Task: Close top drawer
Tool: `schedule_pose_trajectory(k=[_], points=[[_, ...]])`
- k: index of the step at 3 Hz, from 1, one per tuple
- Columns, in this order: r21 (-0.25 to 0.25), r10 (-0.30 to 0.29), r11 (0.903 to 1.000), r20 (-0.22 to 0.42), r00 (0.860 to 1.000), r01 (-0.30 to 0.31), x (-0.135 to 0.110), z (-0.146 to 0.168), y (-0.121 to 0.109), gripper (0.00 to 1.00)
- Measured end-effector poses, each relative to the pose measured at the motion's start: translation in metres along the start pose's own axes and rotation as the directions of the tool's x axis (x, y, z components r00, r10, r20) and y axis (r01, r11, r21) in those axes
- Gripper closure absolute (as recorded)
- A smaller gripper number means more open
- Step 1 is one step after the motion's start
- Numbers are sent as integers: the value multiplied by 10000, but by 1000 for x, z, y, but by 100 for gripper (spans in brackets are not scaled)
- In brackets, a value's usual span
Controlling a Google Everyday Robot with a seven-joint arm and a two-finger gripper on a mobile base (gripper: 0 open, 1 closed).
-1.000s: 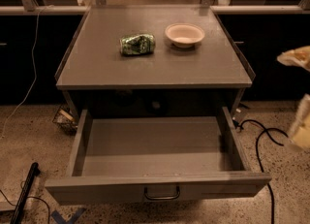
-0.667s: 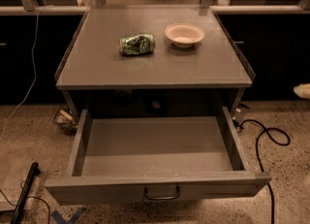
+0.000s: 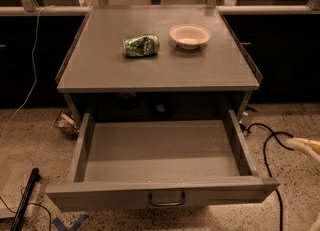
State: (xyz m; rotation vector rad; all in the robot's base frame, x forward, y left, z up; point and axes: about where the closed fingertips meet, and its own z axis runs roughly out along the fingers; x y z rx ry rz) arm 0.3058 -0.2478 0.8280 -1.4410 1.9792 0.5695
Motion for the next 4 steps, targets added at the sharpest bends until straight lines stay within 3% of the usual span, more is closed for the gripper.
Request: schedule_pose_trajectory(k=[1,2,3,4], points=[[150,-29,9999,9,10000,29,-3,1,2,0],[-87,410,9991,63,9991,-410,1,42,12,0],[-361,1325,9905,-169,9910,-1330,28,97,33,0],[-312,1902,9810,-354,9811,-1913,47,128,44,0]])
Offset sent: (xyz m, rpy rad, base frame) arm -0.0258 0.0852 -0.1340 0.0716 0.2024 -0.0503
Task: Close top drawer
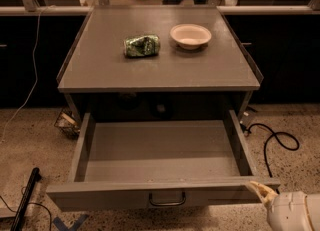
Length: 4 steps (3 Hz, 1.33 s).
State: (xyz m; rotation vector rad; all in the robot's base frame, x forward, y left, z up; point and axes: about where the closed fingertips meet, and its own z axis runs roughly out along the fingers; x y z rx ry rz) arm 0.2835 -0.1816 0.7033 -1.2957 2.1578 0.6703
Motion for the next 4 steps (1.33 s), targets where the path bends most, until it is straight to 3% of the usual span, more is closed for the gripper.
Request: schedule_pose_trajectory(k=[1,2,3,4], points=[[-29,257,9997,-51,9997,-258,8,18,3,16],[-150,500,9986,-224,9985,-503,11,41,-4,49],[-224,319,9992,-440,9985,-329,5,59,-20,70],[269,-304,9991,-1051,9940,334,-13,68,-57,99]])
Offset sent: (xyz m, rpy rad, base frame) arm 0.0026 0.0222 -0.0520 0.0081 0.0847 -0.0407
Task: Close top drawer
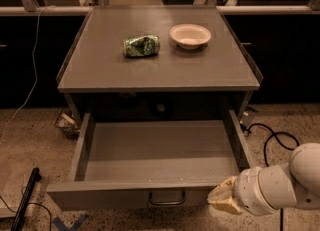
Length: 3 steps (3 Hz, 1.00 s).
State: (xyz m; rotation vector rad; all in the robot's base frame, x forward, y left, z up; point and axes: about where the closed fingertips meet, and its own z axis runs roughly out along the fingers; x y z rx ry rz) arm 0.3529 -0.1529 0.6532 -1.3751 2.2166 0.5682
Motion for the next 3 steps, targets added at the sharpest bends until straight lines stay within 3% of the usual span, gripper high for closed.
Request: schedule_pose_trajectory(k=[1,2,3], points=[[-16,-34,10000,-17,10000,34,0,0,0,0],[-58,-190,9998,127,9997,191,-5,-5,3,0],[-636,-430,9969,491,9979,460,-17,-1,-5,0]])
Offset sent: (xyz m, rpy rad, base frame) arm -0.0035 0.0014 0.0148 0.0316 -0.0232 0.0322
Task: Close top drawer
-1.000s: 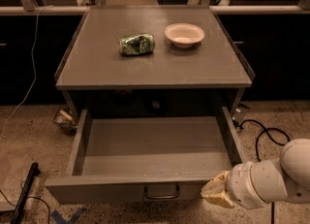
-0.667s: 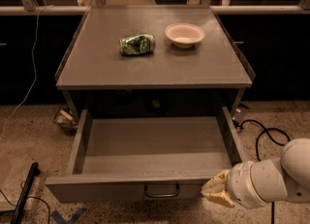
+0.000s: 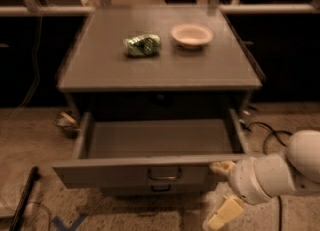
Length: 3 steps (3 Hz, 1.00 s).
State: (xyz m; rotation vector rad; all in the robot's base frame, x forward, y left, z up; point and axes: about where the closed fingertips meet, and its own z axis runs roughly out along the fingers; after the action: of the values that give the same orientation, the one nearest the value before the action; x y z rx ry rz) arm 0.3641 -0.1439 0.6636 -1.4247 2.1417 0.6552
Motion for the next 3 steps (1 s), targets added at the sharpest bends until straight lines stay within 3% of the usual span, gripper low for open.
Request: schedule_pose_trajectory(k=[1,2,3], points=[[0,0,10000,0,10000,0,0,0,1,18],[-321,-53,9995,174,9998,59,-10,7,-23,41],[-1037,-17,9946,466,9989,65,-31,29,-80,65]])
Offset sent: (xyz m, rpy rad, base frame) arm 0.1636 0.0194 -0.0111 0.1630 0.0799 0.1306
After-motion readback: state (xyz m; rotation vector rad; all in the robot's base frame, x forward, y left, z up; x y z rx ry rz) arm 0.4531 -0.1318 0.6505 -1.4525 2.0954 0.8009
